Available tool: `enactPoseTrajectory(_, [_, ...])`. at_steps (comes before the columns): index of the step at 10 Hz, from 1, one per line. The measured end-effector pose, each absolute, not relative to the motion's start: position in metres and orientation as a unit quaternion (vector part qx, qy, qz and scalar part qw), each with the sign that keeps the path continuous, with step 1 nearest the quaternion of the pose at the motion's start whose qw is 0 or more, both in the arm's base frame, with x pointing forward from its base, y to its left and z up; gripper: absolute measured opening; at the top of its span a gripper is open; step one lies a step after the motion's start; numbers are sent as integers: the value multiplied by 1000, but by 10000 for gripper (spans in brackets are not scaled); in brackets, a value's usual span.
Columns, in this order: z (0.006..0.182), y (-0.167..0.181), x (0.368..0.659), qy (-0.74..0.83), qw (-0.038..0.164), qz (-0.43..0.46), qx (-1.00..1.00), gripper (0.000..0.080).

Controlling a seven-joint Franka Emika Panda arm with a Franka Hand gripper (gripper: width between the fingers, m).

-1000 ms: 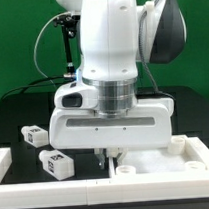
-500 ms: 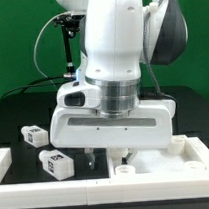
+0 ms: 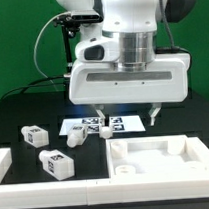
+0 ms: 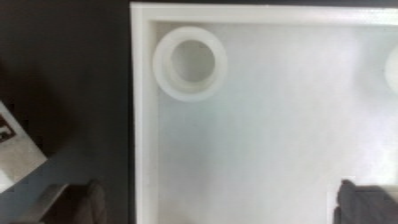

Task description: Assemble one leg

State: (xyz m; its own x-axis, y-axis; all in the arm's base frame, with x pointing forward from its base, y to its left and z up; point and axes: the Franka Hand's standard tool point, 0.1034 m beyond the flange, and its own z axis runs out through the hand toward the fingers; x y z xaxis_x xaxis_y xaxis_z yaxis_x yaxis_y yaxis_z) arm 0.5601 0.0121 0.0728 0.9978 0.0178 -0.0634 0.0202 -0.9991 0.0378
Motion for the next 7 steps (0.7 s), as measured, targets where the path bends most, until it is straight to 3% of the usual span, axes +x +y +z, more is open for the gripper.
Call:
enactPoseTrajectory(4, [65, 2, 551, 28, 22, -28, 999, 649])
enactPoseTrajectory(5, [68, -13, 545, 45, 22, -48, 998, 649])
enactPoseTrajectory(7, [84, -22, 560, 68, 34, -47, 996, 649])
